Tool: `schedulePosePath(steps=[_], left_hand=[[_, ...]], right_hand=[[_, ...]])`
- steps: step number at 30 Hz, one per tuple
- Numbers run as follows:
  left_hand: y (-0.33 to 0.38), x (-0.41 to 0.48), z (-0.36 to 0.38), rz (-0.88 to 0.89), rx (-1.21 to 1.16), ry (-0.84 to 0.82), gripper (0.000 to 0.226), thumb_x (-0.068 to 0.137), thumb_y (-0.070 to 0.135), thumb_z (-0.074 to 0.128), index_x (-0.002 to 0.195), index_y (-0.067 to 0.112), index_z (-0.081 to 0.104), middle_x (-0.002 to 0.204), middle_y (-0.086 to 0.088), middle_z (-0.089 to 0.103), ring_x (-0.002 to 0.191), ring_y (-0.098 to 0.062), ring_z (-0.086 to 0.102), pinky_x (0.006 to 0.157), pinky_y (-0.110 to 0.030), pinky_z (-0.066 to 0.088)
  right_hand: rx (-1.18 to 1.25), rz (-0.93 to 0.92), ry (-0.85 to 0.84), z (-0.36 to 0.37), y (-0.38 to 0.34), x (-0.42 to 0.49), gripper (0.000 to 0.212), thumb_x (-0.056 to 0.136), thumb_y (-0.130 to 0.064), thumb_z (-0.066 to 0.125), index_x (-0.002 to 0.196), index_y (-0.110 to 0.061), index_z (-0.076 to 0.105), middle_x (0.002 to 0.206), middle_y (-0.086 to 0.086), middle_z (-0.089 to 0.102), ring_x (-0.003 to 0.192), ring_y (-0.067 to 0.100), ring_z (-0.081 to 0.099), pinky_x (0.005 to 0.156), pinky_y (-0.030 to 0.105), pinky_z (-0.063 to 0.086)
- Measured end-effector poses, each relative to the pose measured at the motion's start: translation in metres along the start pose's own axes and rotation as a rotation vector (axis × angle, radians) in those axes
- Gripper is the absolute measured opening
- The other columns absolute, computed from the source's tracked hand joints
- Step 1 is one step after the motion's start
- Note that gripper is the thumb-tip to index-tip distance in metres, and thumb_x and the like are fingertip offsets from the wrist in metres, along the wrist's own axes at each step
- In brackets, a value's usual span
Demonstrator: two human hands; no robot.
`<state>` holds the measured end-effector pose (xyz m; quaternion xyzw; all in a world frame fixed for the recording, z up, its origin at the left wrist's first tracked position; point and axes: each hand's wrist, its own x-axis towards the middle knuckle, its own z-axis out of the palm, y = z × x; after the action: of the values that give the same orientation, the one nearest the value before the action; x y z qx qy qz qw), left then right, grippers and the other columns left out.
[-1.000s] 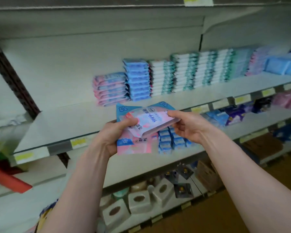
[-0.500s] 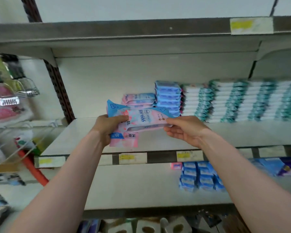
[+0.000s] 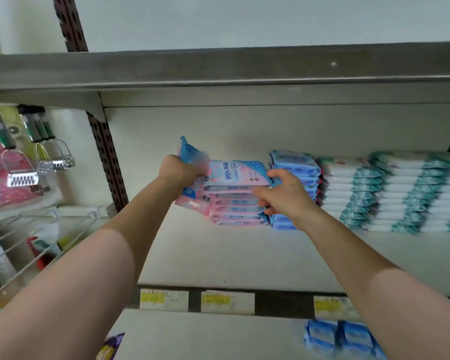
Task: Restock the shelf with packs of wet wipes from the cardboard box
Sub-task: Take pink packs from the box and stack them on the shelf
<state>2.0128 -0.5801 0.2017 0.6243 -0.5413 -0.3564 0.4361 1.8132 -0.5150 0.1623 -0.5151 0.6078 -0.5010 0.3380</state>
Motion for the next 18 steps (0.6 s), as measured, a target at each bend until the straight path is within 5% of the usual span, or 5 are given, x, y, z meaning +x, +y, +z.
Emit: schedulePosePath(steps=[6,11,18], left_hand=[[0.002,0.046,0.017,0.037,0.062,-0.038,0.033,0.077,0.021,0.073,0.103,0.003,0.061,0.086,-0.012,0.067,0.075,-0.028,0.066,0.069,-0.036,0.055],[-0.003,0.067,0.031,0.008,-0.018,-0.099,0.040,0.077,0.025,0.075,0.105,0.001,0.061,0.092,-0.015,0.068,0.080,-0.030,0.068,0.076,-0.041,0.059],[-0.008,0.084,0.031,0.039,-0.047,-0.065,0.021,0.088,0.021,0.055,0.100,0.004,0.058,0.098,-0.016,0.063,0.087,-0.033,0.065,0.077,-0.040,0.054]], right_hand=[[-0.247,-0.064,0.127,0.015,0.014,0.036,0.035,0.078,-0.037,0.072,0.107,-0.032,0.052,0.074,0.000,0.066,0.073,0.022,0.069,0.076,0.047,0.057],[-0.434,-0.062,0.268,0.025,0.021,0.052,0.042,0.079,-0.049,0.067,0.113,-0.027,0.054,0.085,0.001,0.068,0.085,0.027,0.066,0.078,0.039,0.054],[-0.667,-0.078,0.363,0.032,0.023,0.063,0.040,0.088,-0.047,0.061,0.114,-0.017,0.056,0.099,0.005,0.067,0.093,0.029,0.061,0.065,0.029,0.038]])
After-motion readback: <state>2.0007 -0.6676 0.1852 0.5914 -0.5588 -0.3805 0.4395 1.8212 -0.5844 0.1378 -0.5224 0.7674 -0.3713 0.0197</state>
